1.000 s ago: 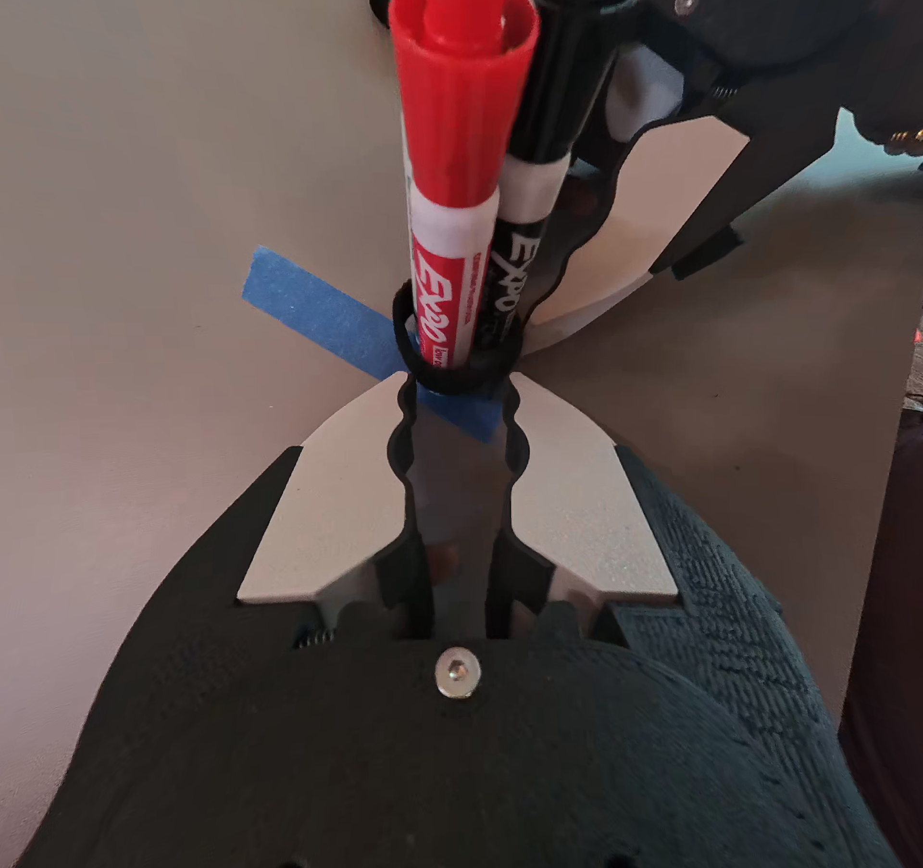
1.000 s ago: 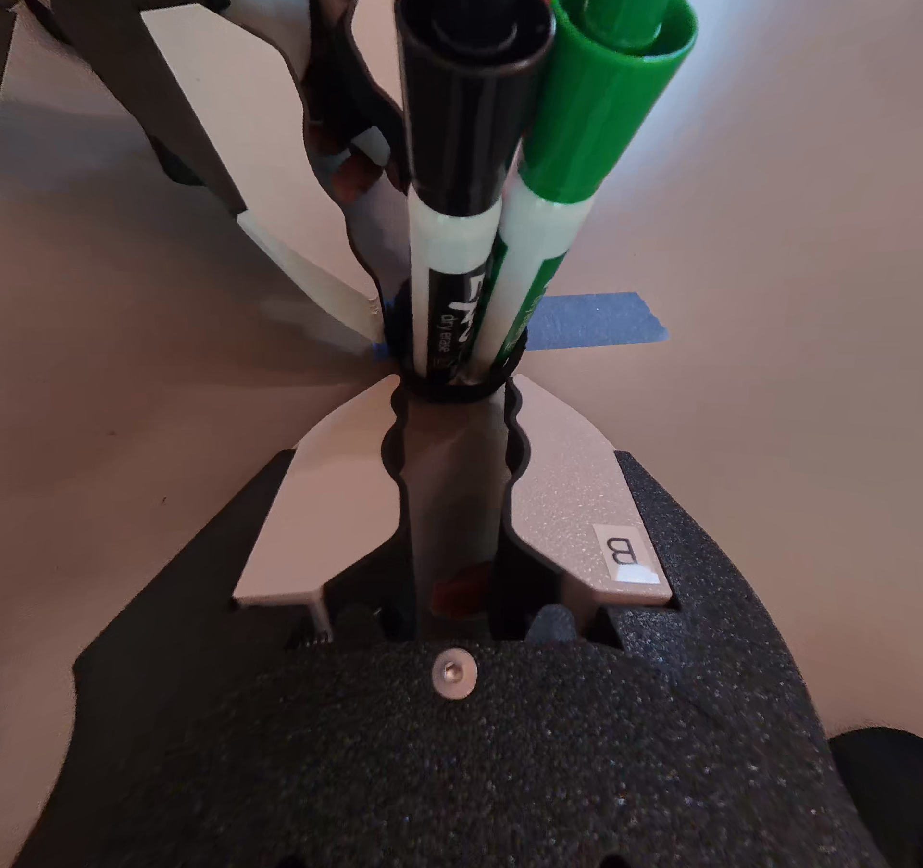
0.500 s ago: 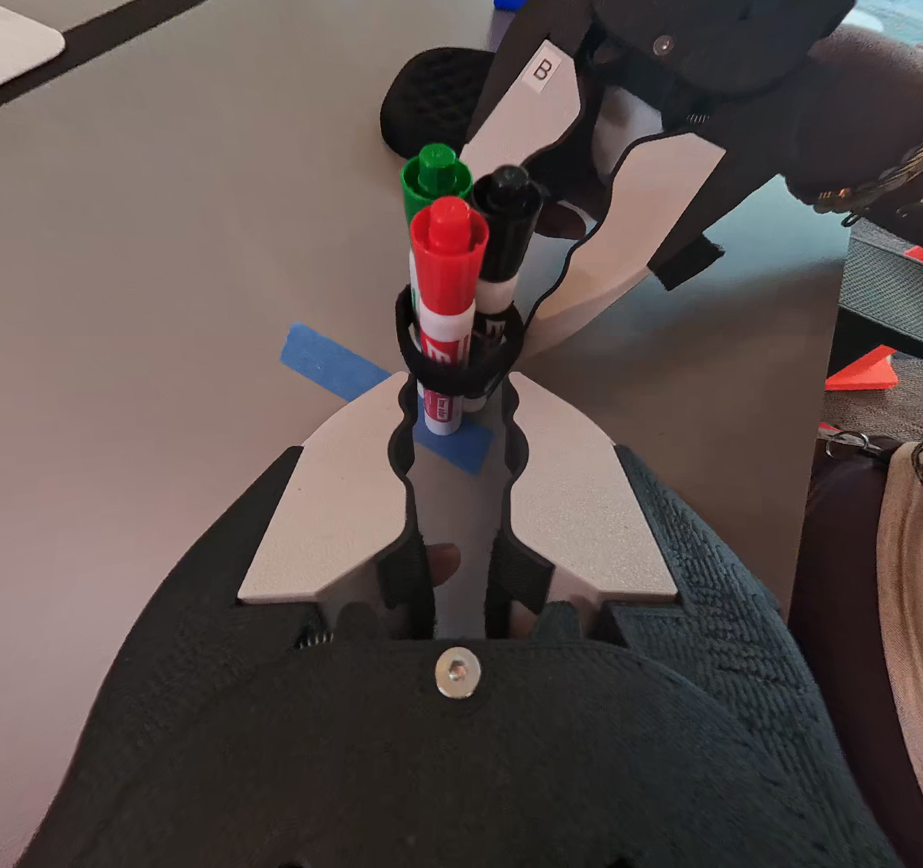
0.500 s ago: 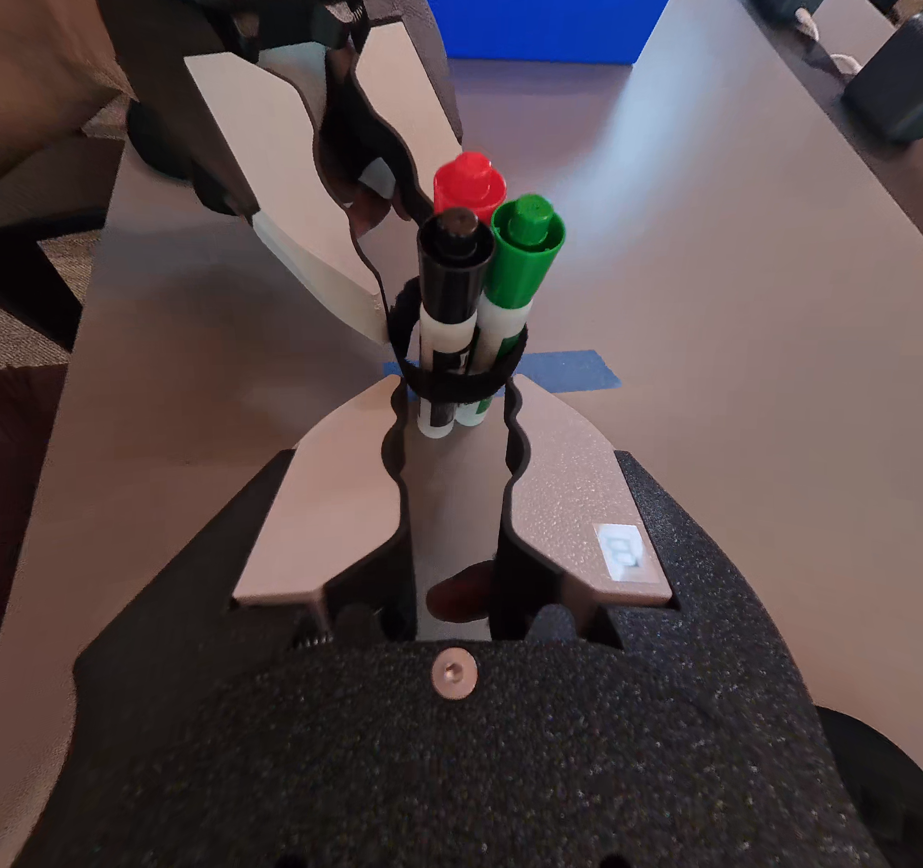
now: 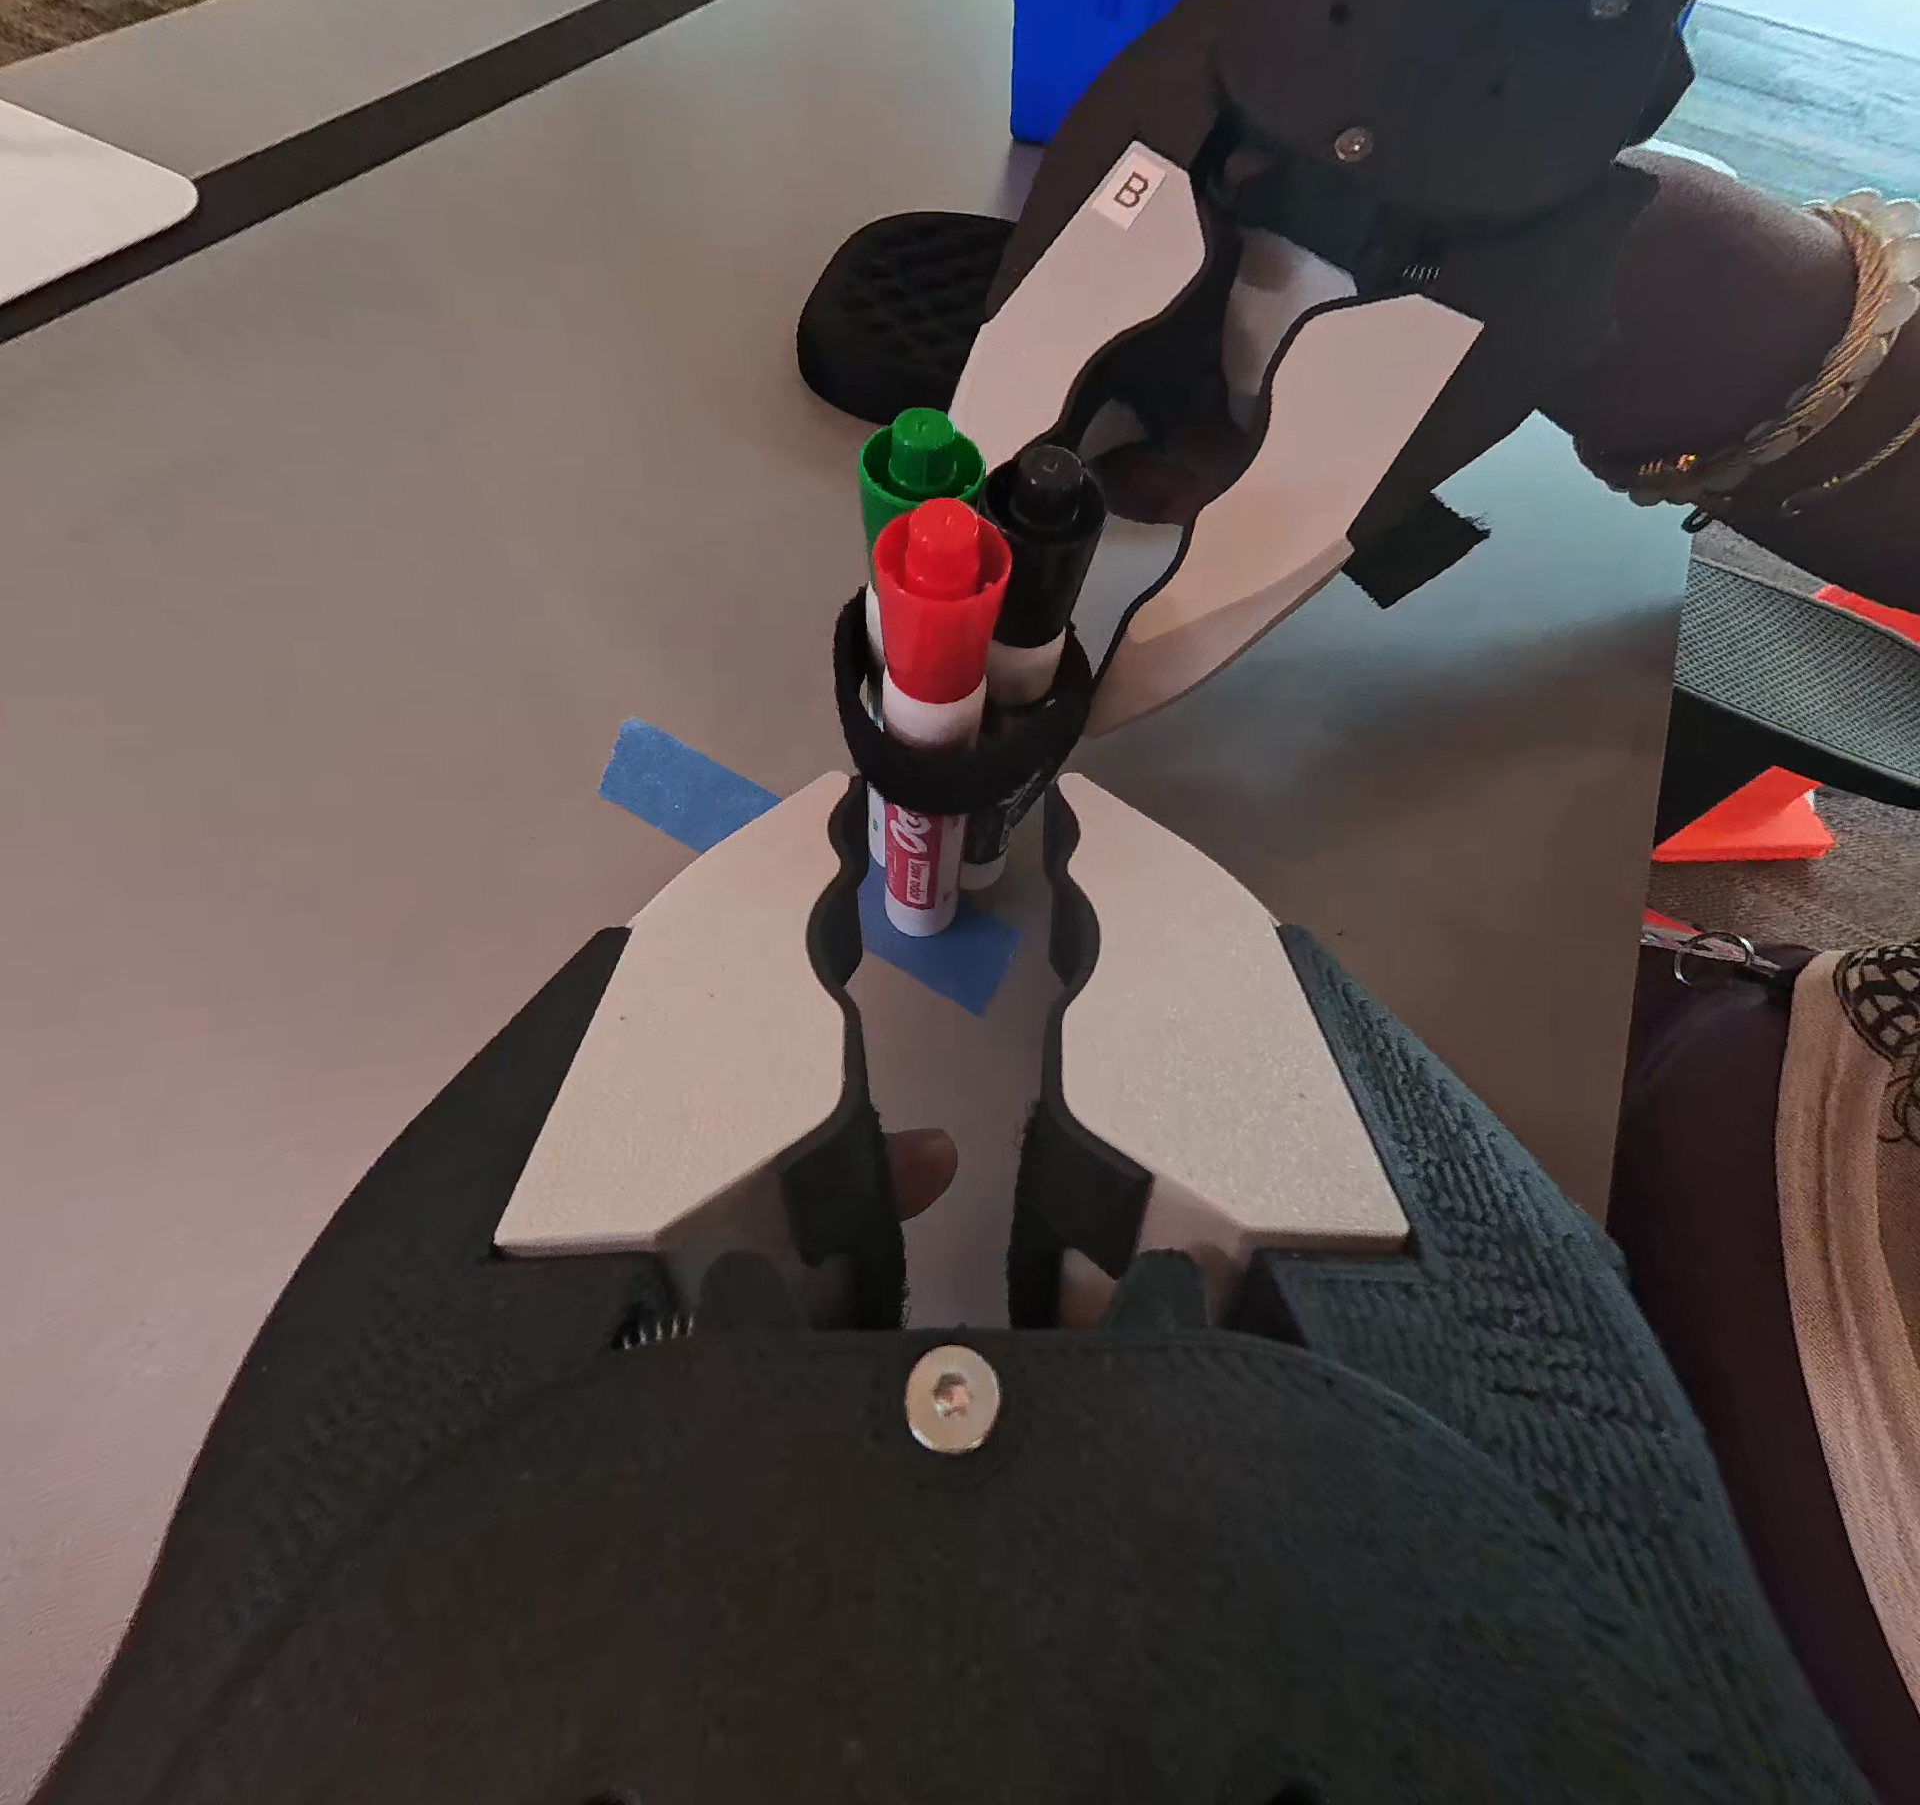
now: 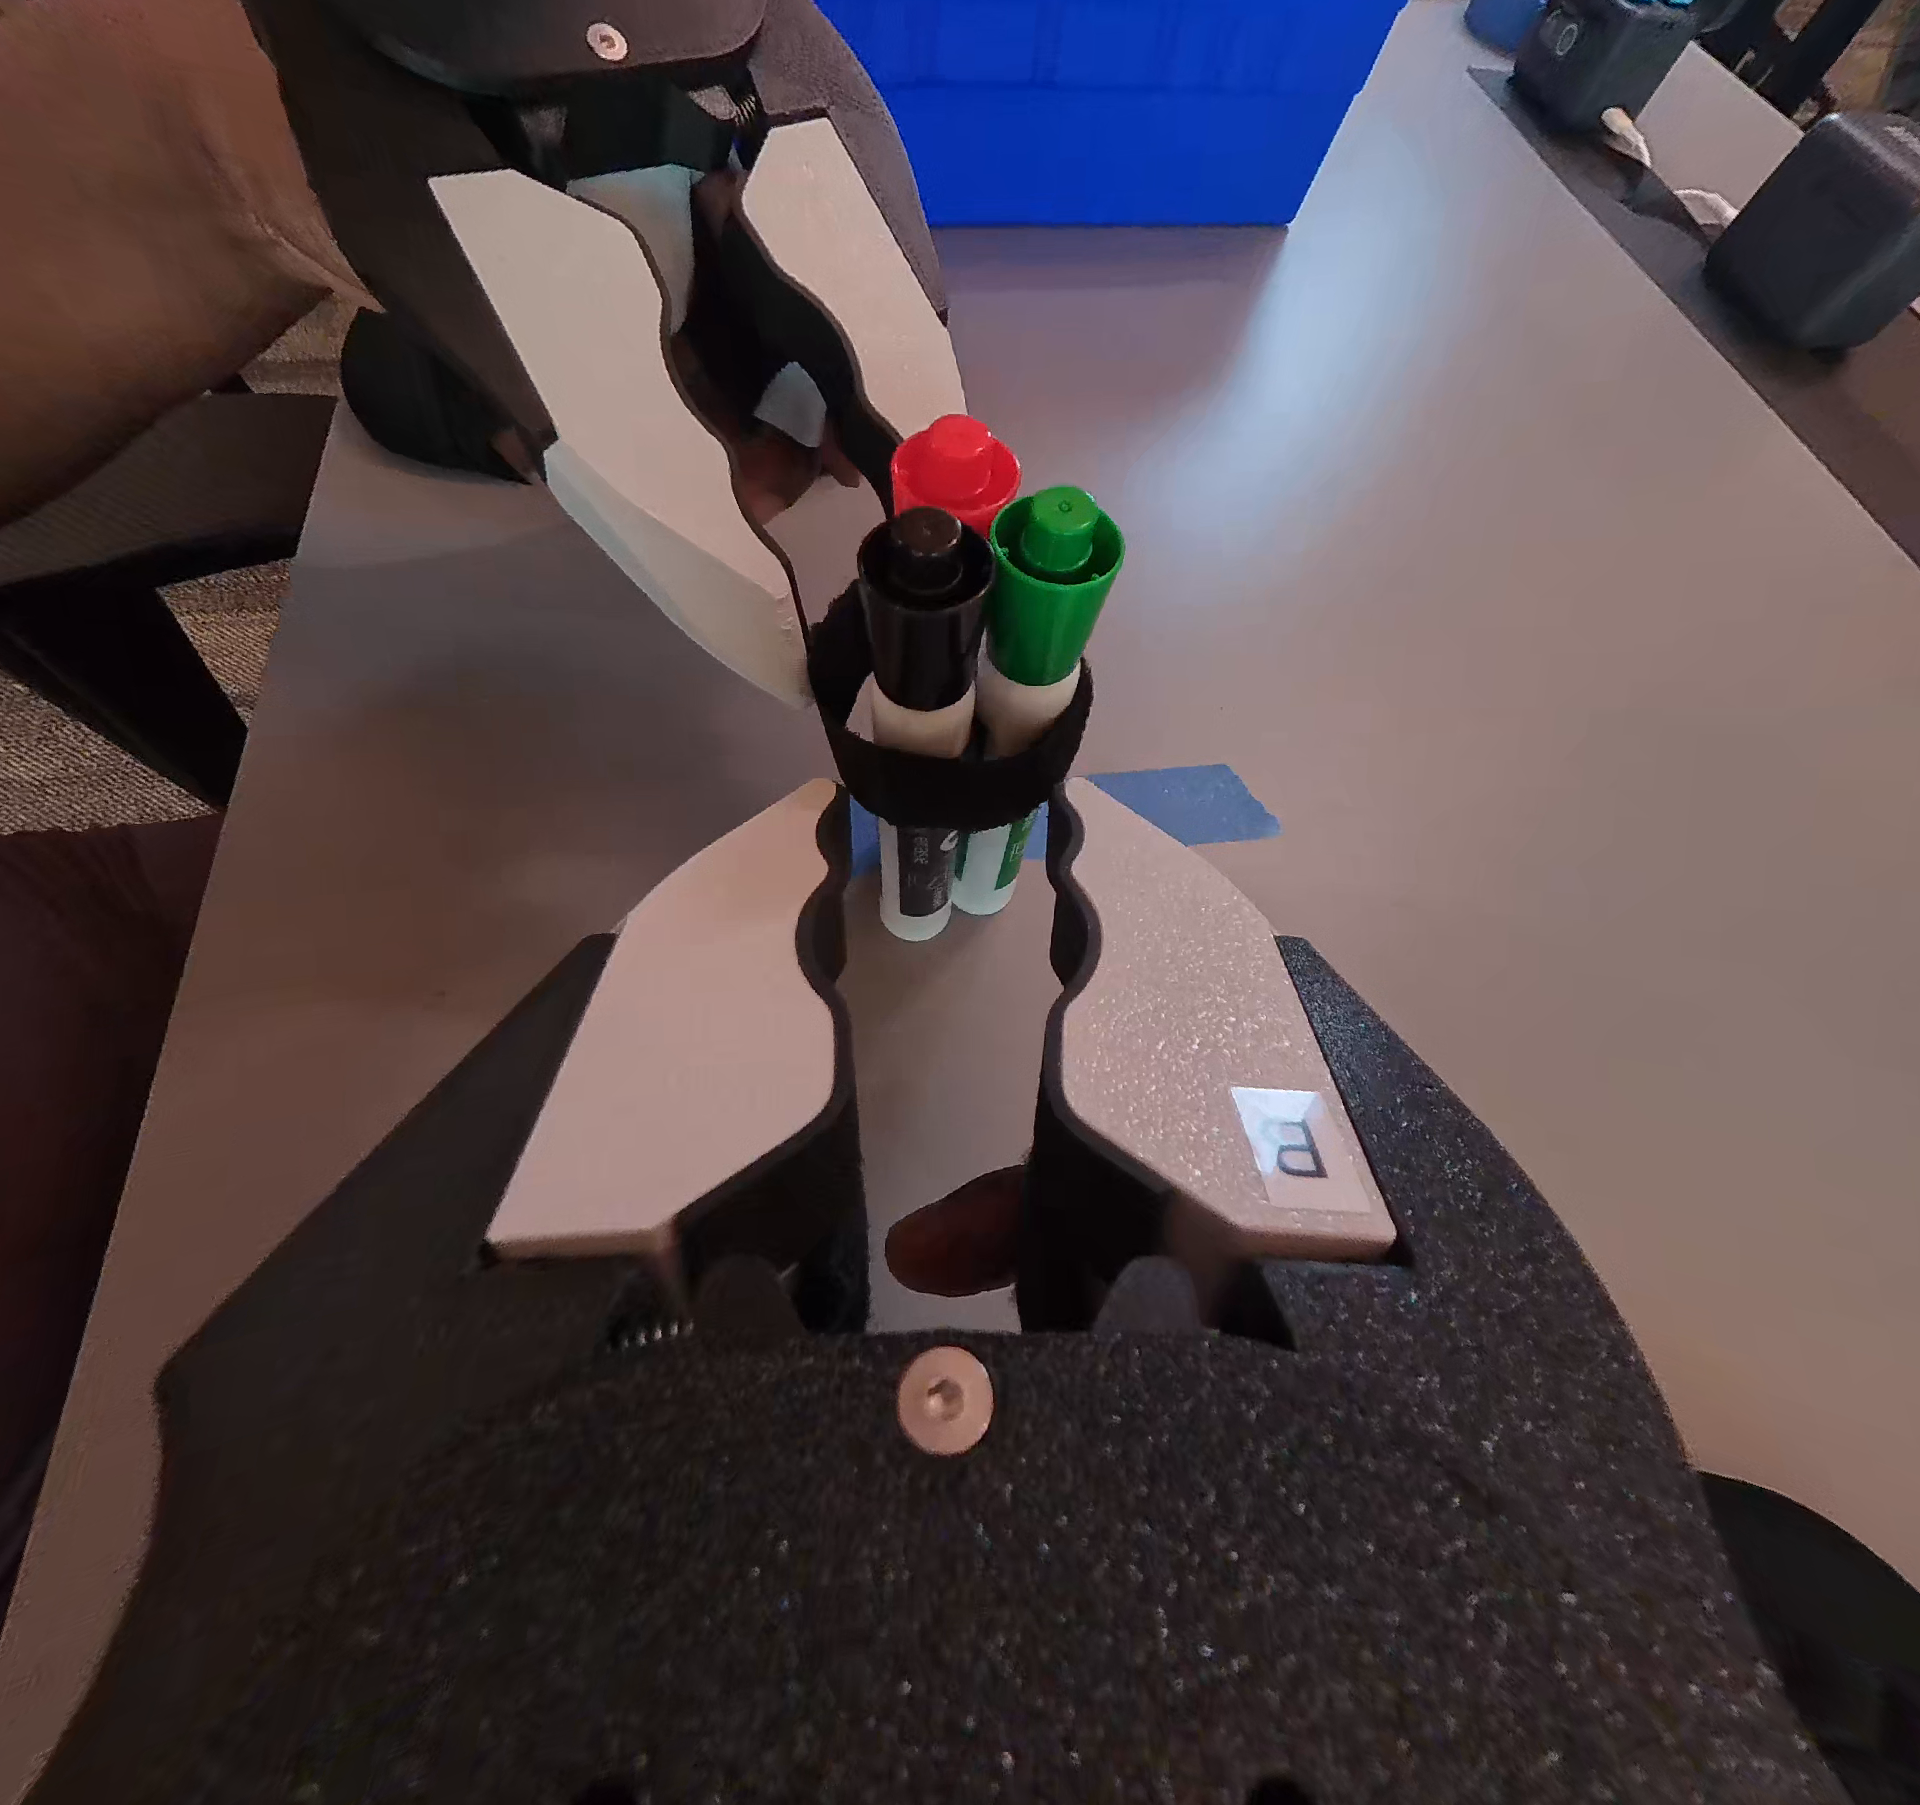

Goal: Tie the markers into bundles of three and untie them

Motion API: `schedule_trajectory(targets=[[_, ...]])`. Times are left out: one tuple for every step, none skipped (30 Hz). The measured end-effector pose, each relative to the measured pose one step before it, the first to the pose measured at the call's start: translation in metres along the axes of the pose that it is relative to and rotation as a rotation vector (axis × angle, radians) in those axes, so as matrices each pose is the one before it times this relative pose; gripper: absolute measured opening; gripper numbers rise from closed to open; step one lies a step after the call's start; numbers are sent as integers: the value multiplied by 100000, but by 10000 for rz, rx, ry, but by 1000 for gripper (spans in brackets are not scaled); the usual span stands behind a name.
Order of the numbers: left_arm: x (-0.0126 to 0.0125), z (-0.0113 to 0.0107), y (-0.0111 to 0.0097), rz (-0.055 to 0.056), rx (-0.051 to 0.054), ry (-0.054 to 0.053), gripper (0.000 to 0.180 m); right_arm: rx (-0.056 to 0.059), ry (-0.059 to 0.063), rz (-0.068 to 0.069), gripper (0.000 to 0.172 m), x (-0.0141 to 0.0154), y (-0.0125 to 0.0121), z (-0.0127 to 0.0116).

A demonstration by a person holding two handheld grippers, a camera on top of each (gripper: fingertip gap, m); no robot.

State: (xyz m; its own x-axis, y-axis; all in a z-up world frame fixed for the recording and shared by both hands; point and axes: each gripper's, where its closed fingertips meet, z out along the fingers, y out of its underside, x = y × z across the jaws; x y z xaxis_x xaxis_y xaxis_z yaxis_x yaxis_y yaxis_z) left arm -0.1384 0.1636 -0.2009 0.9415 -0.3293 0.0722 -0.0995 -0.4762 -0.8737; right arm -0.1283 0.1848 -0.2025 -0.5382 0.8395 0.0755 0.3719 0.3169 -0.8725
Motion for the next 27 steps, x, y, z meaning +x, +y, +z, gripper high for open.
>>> schedule_trajectory(targets=[[17,21,22,-23,35,35,32,22,0,21,36,10,49,-17],[41,37,42,-26,28,48,32,11,0,22,36,15,67,12],[20,72,85,-23,-4,42,32,-6,-1,24,36,-2,89,38],[-1,97,150,-9,-37,12,32,-23,-8,18,36,-24,112,64],[-31,87,188,7,-72,-14,32,-46,-11,-2,35,-43,151,87],[-35,99,219,25,-99,-23,32,-67,-5,-25,36,-53,174,95],[-18,78,185,41,-85,-26,32,-74,3,-34,36,-45,187,100],[-18,77,164,40,-73,-37,33,-79,8,-24,36,-24,196,95],[-47,83,215,46,-112,-47,33,-82,-8,3,37,-25,208,84],[-68,77,312,51,-156,-59,33,-71,-38,36,38,-43,197,90],[-86,78,385,49,-204,-76,33,-67,-53,55,40,-52,194,51],[-105,58,460,49,-225,-109,34,-78,-43,57,41,-15,227,36],[-86,29,499,59,-238,-108,35,-79,-39,45,43,-29,215,-5],[-14,-8,494,75,-230,-91,36,-62,-49,42,45,-47,204,-48],[37,-38,438,82,-192,-87,37,-57,-33,58,47,-36,175,-101],[56,-66,362,98,-130,-89,37,-45,-31,59,49,-45,138,-152],[77,-69,269,101,-51,-95,37,-18,-45,41,50,-90,102,-187],[128,-81,226,94,-18,-68,37,-15,9,23,50,-32,93,-212],[200,-79,193,94,1,-30,37,-9,107,0,49,77,72,-262],[181,-97,121,85,9,-44,34,25,173,-26,42,101,-2,-308],[155,-88,49,83,20,-79,31,71,216,-29,29,79,-101,-337],[156,-61,-31,76,56,-83,28,115,232,-15,16,-25,-203,-332],[228,-27,-113,60,88,-42,23,170,184,-35,5,-222,-305,-263],[290,54,-197,29,126,-12,21,213,138,-72,0,-418,-329,-122],[288,167,-256,4,143,5,19,198,140,-128,0,-521,-309,32],[313,284,-188,27,90,38,18,115,134,-189,0,-570,-188,189],[246,392,-84,36,12,52,18,-6,117,-225,0,-533,-55,331]])
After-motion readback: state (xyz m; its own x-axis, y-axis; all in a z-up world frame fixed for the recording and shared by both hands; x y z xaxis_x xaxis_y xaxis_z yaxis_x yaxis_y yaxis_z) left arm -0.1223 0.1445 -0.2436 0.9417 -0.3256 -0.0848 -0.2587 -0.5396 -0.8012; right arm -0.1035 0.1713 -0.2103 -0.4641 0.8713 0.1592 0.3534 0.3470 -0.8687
